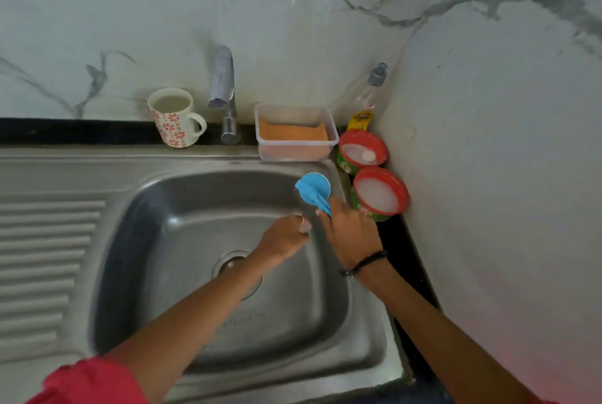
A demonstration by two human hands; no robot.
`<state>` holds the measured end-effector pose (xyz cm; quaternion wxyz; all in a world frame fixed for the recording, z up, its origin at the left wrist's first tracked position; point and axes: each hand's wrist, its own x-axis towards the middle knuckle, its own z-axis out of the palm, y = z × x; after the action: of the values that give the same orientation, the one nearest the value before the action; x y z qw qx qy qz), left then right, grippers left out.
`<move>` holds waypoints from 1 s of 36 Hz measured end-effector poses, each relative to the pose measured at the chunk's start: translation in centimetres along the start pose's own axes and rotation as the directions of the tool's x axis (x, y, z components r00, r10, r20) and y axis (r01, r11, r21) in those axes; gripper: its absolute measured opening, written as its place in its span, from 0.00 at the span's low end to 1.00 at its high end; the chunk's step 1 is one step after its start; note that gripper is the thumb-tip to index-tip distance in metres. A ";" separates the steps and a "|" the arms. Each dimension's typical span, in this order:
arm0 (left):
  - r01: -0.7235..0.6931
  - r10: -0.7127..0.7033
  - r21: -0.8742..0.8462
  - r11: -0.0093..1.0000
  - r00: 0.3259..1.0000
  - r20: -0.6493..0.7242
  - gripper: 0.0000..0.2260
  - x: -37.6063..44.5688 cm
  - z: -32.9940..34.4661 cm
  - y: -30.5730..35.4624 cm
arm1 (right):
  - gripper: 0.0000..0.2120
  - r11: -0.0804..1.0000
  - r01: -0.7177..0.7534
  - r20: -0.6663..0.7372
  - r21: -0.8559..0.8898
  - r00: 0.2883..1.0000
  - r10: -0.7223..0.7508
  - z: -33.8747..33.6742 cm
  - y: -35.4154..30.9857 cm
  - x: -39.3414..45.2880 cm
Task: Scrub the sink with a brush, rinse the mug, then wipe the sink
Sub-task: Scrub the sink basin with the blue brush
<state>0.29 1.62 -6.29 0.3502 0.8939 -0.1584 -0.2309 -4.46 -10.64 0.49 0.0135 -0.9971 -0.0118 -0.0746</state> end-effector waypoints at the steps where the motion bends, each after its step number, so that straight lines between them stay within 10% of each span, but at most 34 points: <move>1: 0.012 -0.012 -0.015 1.000 1.000 0.013 0.11 -1.0 0.3 -0.6 | 0.15 0.999 -0.006 0.104 0.032 0.995 0.002 0.1 -0.5 -0.5; 7: 0.110 -0.069 -0.119 0.987 0.951 0.301 0.11 -8.5 2.7 -3.6 | 0.24 0.999 0.050 0.577 -0.003 0.816 -0.039 0.8 -1.3 0.3; 16: 0.111 -0.090 -0.015 0.994 0.866 0.492 0.15 -11.3 4.2 -3.7 | 0.17 0.888 0.355 0.689 -0.293 0.722 -0.061 1.5 -4.0 3.8; 21: 0.101 -0.084 -0.016 0.995 0.897 0.434 0.17 -12.5 4.3 -4.2 | 0.15 0.792 0.567 0.913 -0.225 0.406 -0.031 1.2 -6.8 -1.8; 31: 0.045 -0.058 0.044 0.998 0.936 0.347 0.18 -13.9 4.2 -3.9 | 0.15 0.858 0.344 0.555 -0.382 0.827 -0.085 3.9 -4.2 4.3; 33: 0.057 -0.063 0.026 0.998 0.929 0.364 0.18 -13.7 4.0 -3.8 | 0.16 0.866 0.361 0.609 -0.345 0.789 -0.086 4.4 -3.5 3.2; 36: 0.065 -0.068 0.022 0.998 0.919 0.387 0.18 -13.2 3.7 -3.7 | 0.19 0.869 0.431 0.844 -0.242 0.536 -0.031 4.4 -3.8 -0.5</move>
<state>-12.34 8.10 -7.31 0.3000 0.8368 -0.1952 -0.4142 -4.43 -6.69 -3.85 -0.2201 -0.8824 -0.1358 0.3930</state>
